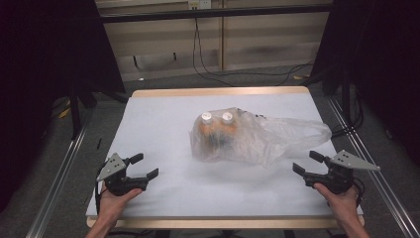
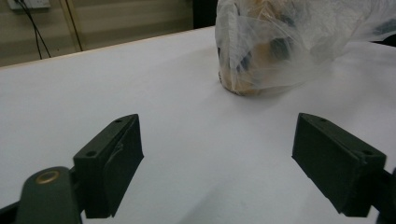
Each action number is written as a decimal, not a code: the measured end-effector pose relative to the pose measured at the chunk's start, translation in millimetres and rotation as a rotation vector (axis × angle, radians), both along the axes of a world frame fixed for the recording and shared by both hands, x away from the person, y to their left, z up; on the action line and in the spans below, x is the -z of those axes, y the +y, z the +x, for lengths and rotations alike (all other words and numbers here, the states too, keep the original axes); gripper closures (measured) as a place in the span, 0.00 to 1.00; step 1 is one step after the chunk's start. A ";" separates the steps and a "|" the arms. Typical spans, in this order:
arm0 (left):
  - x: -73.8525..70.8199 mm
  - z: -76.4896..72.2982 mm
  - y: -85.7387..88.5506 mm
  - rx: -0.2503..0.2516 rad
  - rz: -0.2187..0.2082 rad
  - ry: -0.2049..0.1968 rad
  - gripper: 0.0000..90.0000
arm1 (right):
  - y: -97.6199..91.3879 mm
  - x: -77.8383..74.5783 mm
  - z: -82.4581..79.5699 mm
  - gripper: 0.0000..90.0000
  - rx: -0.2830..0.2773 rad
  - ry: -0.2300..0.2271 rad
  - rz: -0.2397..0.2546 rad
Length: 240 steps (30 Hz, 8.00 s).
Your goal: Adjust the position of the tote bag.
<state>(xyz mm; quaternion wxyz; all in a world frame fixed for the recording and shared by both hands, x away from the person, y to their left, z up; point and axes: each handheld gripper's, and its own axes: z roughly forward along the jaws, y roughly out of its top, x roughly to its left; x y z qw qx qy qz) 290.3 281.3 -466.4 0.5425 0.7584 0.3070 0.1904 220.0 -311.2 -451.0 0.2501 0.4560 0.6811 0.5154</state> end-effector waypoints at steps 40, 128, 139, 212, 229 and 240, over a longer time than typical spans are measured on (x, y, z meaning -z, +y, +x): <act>-31.3 -18.5 -90.5 0.364 0.016 0.041 0.58 | -1.6 -2.6 2.7 0.49 -0.086 0.078 -0.014; -68.6 14.5 -285.4 0.603 0.174 -0.036 0.38 | 22.9 -13.0 40.0 1.00 -0.203 0.051 -0.085; -72.9 14.3 -293.8 0.587 0.167 -0.059 0.31 | 30.0 -48.9 32.6 1.00 -0.265 -0.033 -0.028; -114.0 50.9 -237.7 0.476 0.020 -0.029 1.00 | -54.0 -23.9 44.0 0.33 0.049 0.068 0.020; -128.2 59.0 -205.5 0.419 -0.031 -0.047 1.00 | -27.3 -78.6 68.9 1.00 -0.054 -0.070 0.116; -147.6 65.5 -174.8 0.369 -0.079 -0.075 1.00 | -2.5 -137.3 87.3 1.00 -0.153 -0.178 0.159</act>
